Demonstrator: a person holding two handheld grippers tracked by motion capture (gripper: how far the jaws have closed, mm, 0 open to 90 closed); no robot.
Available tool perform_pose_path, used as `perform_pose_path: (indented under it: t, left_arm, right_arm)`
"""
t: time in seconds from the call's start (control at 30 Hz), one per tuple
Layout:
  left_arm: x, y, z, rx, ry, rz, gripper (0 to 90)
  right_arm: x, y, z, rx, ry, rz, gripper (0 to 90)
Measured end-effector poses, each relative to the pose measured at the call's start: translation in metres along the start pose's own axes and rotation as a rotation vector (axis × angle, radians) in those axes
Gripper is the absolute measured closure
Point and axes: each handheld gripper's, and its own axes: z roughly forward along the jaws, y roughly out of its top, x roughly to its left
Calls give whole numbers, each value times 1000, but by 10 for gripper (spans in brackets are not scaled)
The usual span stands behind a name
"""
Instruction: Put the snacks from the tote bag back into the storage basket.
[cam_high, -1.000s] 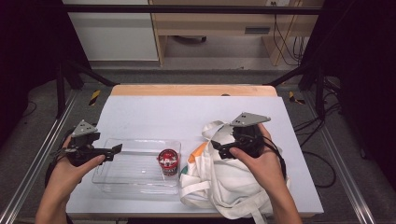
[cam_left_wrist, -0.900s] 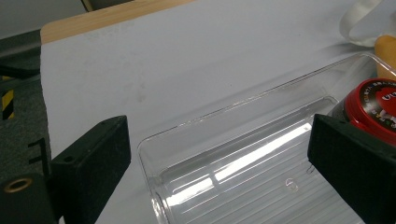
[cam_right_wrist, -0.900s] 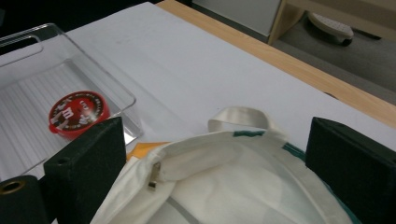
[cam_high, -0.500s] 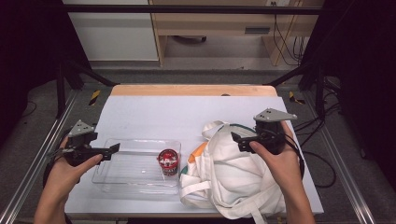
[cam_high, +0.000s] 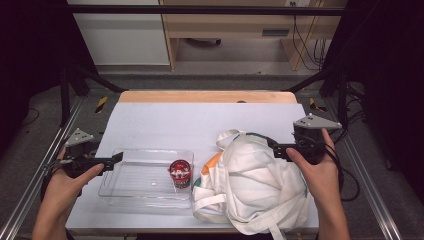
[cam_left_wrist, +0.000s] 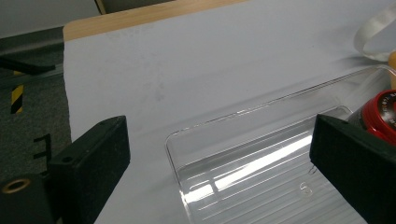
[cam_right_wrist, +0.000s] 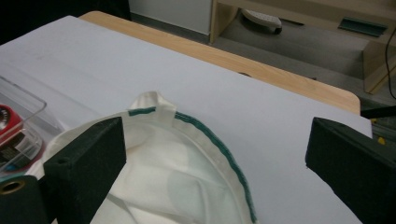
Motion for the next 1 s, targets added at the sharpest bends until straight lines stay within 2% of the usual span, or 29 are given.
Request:
perform_pose_path:
  t: [0.13,0.53,1.0]
  left_arm:
    - [3,-2,0,0,-3,-4,43]
    - [15,-10,3,7,25,-29,43]
    - [36,-24,9,10,45,-104,43]
  right_arm:
    - [-10,-4,-3,2,-23,18,57]
    - [-36,-23,-5,30,-91,77,57]
    - [-62,-51,3,64,-124,157,58]
